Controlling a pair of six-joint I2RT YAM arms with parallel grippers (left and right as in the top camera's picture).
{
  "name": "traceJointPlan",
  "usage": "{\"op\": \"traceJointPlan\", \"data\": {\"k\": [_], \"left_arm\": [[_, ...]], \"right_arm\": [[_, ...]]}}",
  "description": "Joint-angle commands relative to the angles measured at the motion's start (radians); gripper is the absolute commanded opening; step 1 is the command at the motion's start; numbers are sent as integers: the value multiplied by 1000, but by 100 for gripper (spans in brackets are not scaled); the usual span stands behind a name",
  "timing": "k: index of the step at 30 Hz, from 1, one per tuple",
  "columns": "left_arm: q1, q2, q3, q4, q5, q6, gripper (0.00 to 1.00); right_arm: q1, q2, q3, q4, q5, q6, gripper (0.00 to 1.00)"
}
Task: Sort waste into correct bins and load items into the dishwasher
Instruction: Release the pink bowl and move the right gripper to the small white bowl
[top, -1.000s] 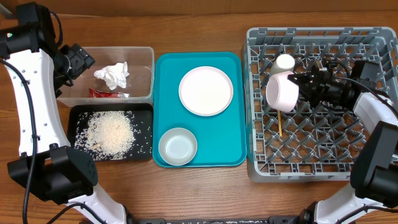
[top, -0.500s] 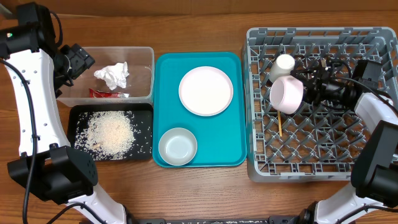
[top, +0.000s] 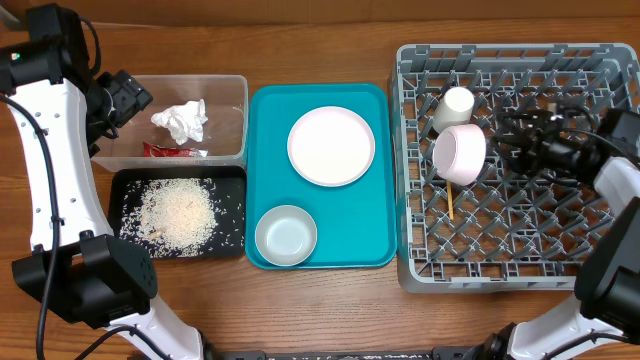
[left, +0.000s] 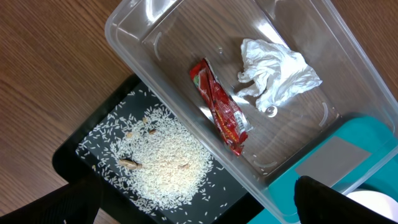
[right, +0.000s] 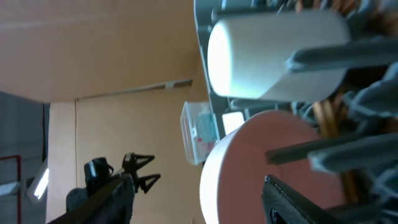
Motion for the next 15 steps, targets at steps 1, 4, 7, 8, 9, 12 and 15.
{"op": "traceJointPlan", "data": {"k": [1, 4, 7, 8, 9, 12, 15], "left_arm": [[-7, -4, 5, 1, -13, 12, 100], [-7, -4, 5, 1, -13, 12, 100], [-7, -4, 5, 1, -13, 12, 100], [-7, -4, 5, 1, -13, 12, 100], [-7, -4, 5, 1, -13, 12, 100], [-7, -4, 5, 1, -13, 12, 100], [-7, -4, 5, 1, -13, 12, 100]], "right_arm": [[-40, 6, -3, -10, 4, -26, 62], [-61, -5, -3, -49, 58, -45, 50], [-63, -52, 10, -139, 239, -104, 45], [-63, -72, 18, -159, 296, -108, 44], [-60, -96, 26, -175, 346, -108, 44], [-47, -196, 48, -196, 453, -108, 44], [-12, -341, 62, -220, 593, -108, 39]]}}
